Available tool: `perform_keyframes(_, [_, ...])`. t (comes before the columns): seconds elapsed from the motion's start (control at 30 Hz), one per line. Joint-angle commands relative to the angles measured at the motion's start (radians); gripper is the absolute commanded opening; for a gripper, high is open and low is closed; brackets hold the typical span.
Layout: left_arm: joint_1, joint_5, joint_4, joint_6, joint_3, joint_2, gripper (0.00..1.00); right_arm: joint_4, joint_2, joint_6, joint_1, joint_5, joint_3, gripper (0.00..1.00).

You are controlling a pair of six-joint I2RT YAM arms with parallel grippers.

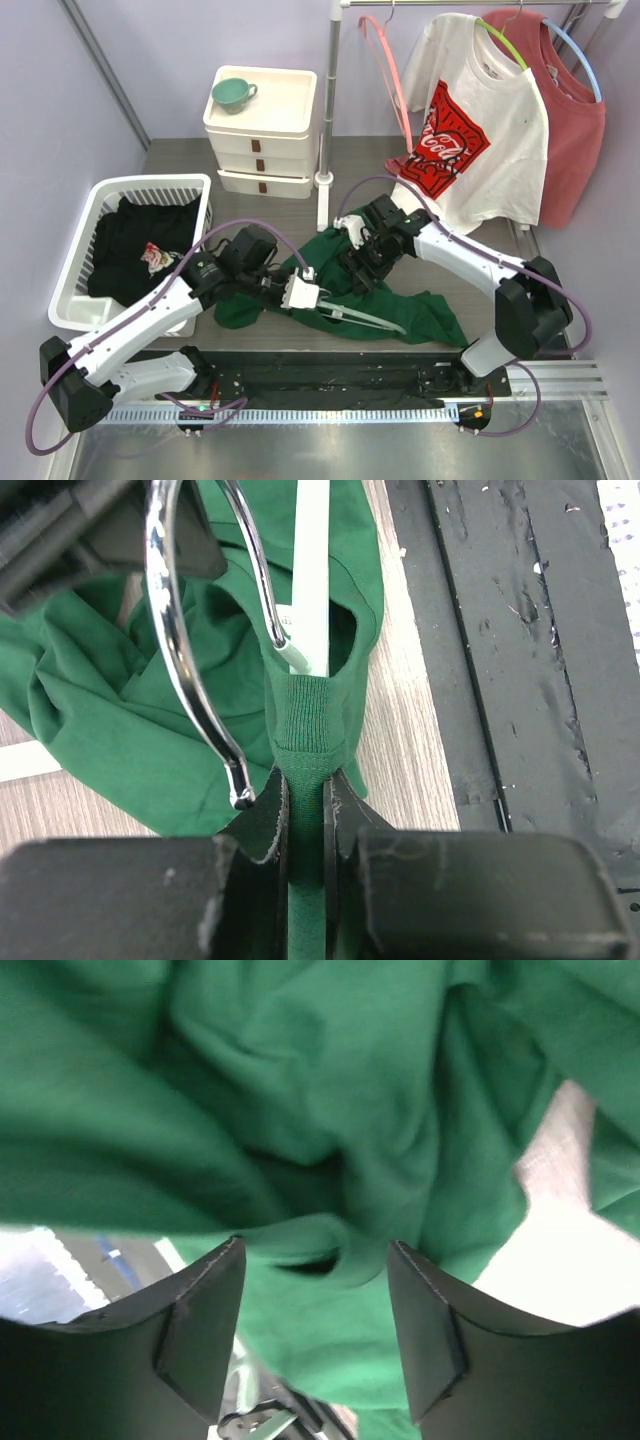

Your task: Place the t-shirt on the hanger

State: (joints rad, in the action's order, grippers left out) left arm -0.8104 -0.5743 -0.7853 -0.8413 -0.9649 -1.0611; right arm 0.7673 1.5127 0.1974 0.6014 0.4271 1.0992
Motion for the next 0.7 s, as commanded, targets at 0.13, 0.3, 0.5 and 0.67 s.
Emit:
perform_keyframes(0.13, [-0.012, 0.019, 0.009, 0.022, -0.054, 0.015, 0.00, -0.030, 0.113, 0.000, 0.015, -0.174, 0.037, 0.50])
perform_keyframes(0.3, [-0.007, 0.077, 0.001, 0.079, -0.040, 0.050, 0.00, -0.008, 0.040, 0.008, 0.000, -0.197, 0.005, 0.06])
perform_keyframes(0.5, [0.111, 0.085, 0.099, 0.319, 0.006, 0.141, 0.00, 0.033, -0.112, 0.040, -0.118, -0.183, -0.058, 0.01])
perform_keyframes(0.67, [0.198, 0.019, 0.187, 0.487, 0.046, 0.207, 0.00, 0.041, -0.204, 0.053, -0.201, -0.176, -0.111, 0.01])
